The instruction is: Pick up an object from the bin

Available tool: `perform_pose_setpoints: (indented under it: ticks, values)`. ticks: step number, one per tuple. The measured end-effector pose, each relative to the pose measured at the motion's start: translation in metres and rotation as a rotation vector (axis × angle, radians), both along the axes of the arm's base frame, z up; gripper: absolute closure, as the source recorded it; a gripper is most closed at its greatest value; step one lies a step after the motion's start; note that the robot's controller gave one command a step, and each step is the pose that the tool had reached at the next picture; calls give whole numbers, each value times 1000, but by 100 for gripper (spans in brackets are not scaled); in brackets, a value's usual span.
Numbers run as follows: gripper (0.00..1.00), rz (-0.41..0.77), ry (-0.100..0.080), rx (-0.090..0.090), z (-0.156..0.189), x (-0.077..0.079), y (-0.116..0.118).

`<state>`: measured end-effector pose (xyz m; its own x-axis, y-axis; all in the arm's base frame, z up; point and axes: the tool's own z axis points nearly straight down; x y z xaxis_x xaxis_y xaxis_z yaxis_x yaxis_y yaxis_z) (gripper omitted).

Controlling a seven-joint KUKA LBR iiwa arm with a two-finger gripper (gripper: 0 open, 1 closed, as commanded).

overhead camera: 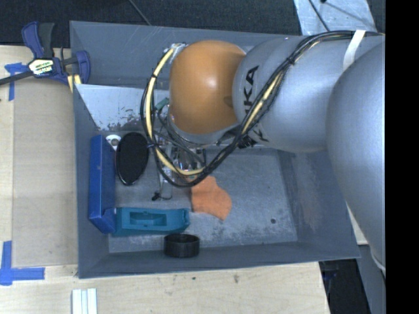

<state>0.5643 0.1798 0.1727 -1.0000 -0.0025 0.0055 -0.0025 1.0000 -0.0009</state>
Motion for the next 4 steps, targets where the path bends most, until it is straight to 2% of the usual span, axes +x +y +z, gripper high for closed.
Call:
perform_pose_setpoints:
  ticks: [1,2,3,4]
  values:
    - [0,-3,-8,2,5,2,-1]
    - [0,-11,-9,3,-13,-9,-31]
    - [0,-126,-8,1,-32,-38,-58]
    - [0,-84,-2,6,-54,-38,-74]
